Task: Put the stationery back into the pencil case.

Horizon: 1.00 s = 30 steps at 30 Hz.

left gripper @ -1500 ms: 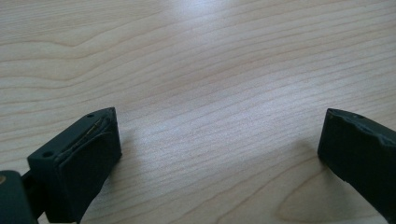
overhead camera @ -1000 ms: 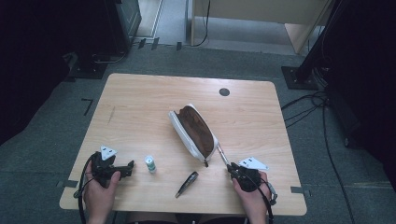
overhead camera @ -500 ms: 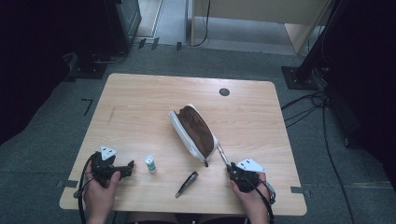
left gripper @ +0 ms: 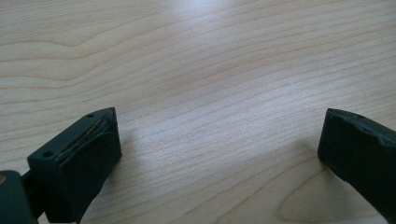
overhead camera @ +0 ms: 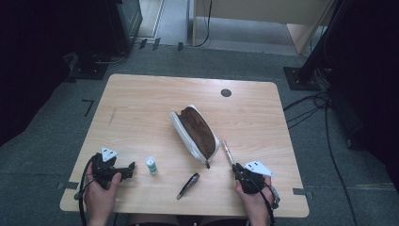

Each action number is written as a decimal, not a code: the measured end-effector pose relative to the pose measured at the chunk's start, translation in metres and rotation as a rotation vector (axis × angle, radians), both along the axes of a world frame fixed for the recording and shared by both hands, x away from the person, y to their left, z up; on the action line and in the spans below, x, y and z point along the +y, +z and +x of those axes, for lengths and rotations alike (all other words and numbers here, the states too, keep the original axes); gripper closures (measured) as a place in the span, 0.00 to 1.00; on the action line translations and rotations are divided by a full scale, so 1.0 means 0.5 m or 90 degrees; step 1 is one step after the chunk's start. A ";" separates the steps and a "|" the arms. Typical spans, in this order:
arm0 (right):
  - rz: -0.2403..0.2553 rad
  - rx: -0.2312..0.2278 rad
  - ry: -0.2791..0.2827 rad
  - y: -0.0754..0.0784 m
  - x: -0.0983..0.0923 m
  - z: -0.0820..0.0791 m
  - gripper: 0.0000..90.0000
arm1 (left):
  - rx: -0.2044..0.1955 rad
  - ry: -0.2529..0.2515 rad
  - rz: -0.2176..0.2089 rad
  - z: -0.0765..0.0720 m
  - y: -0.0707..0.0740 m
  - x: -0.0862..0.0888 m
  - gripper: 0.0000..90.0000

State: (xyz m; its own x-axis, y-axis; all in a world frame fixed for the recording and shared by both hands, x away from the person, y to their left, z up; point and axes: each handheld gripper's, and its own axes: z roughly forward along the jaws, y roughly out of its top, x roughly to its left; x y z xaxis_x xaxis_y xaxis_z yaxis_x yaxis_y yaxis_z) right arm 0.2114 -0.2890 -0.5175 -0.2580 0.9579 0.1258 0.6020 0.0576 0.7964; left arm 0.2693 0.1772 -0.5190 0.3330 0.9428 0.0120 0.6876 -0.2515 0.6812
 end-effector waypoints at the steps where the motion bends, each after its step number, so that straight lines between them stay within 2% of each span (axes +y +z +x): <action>1: 0.004 -0.002 -0.001 0.004 -0.003 0.000 0.91 | 0.000 0.000 0.000 0.000 0.000 0.000 0.00; 9: 0.016 -0.017 -0.018 0.035 -0.015 -0.002 0.90 | 0.000 -0.001 0.000 0.000 0.000 -0.001 0.00; 15: 0.018 -0.038 -0.018 0.068 -0.014 -0.003 0.90 | 0.000 -0.001 0.000 0.000 0.000 0.000 0.00; 30: 0.025 -0.082 -0.005 0.143 0.018 0.009 0.90 | 0.000 -0.001 0.000 0.000 0.000 0.000 0.00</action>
State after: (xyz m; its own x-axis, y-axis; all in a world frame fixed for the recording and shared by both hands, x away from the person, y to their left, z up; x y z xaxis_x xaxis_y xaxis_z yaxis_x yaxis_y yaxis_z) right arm 0.2159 -0.2802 -0.4458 -0.2670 0.9550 0.1291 0.4949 0.0209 0.8687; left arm 0.2696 0.1770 -0.5191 0.3341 0.9425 0.0119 0.6869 -0.2521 0.6816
